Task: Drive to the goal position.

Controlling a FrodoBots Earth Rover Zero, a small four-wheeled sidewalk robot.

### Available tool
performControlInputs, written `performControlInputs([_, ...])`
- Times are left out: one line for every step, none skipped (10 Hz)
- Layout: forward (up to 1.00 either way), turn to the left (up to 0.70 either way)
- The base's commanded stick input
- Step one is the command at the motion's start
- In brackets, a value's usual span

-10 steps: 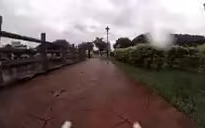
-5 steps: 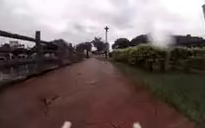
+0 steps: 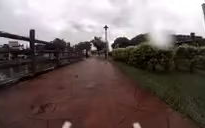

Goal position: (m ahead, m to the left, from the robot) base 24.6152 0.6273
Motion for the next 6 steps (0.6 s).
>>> performControlInputs([0.5,0.0])
performControlInputs([0.5,0.0])
performControlInputs([0.5,0.0])
performControlInputs([0.5,0.0])
performControlInputs([0.5,0.13])
performControlInputs([0.5,0.5])
